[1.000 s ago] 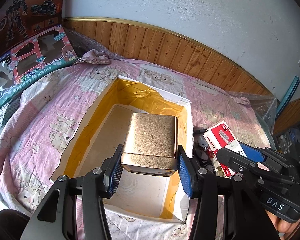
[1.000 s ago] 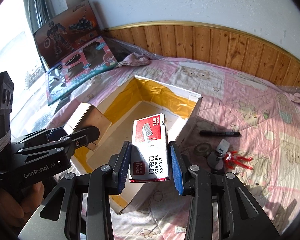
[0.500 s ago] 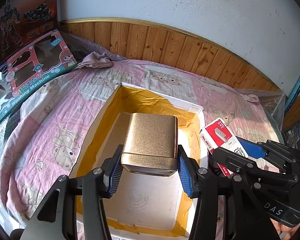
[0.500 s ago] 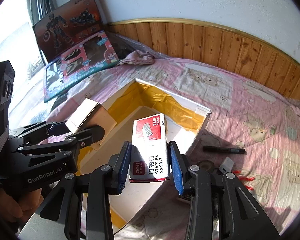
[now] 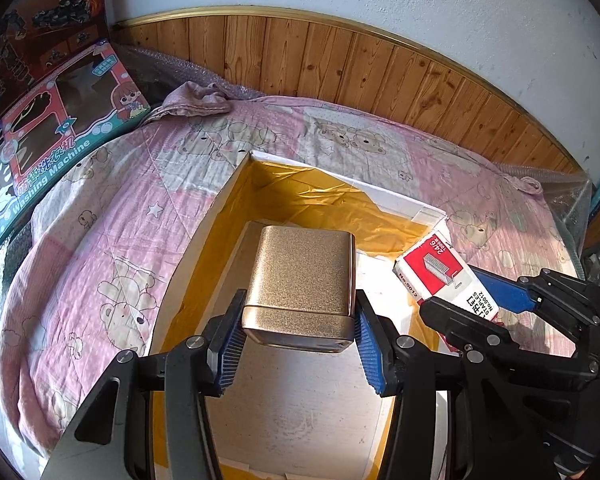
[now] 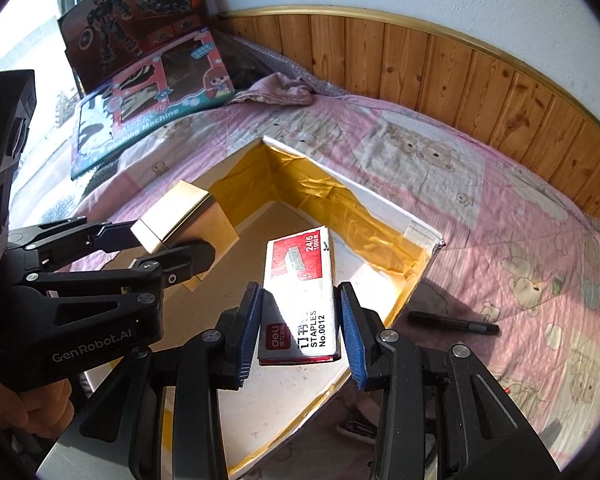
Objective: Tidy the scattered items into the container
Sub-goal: 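Lift and carry the gold tin and staples box over the yellow-lined box with both tools, then lower and open the left tool releasing the tin while the right tool releases the staples box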
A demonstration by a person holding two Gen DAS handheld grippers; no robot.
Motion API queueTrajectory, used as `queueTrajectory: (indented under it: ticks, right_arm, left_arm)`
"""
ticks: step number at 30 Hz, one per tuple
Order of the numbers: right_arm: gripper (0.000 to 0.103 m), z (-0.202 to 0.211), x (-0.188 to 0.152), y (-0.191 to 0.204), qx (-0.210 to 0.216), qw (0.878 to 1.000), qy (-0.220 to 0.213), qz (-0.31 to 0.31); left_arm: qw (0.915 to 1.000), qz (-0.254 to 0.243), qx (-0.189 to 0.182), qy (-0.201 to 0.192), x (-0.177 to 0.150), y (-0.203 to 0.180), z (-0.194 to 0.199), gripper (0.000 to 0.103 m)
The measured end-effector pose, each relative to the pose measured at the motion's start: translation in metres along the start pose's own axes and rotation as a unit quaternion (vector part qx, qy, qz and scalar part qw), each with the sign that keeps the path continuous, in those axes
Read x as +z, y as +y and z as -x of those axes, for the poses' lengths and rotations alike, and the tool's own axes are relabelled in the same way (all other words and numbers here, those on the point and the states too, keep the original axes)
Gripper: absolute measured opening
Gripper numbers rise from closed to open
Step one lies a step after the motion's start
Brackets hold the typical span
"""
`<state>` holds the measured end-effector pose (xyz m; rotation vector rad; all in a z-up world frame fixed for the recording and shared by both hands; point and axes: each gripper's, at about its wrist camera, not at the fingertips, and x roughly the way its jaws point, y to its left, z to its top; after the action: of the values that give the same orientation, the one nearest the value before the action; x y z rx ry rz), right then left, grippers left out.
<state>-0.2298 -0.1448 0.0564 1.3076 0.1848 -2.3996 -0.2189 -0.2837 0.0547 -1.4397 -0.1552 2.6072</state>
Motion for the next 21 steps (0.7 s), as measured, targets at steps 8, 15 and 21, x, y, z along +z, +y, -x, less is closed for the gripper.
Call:
queueTrajectory:
  ticks: [8,15,21]
  right_arm:
    - [0.041,-0.035,0.008,-0.009,0.004,1.0,0.031,0.005]
    - [0.041,-0.055,0.009,-0.01,-0.008,0.999,0.04,0.001]
    - [0.046,-0.066,0.012,-0.014,-0.02,0.999,0.042,0.004]
  left_arm:
    - [0.9992,0.001,0.018,0.035,0.019,0.004,-0.039,0.051]
    - [0.9976,-0.01,0.044,0.053,0.023,0.005,-0.074,0.051]
    - [0.9971,-0.005,0.045,0.062,0.028,0.01,-0.092,0.052]
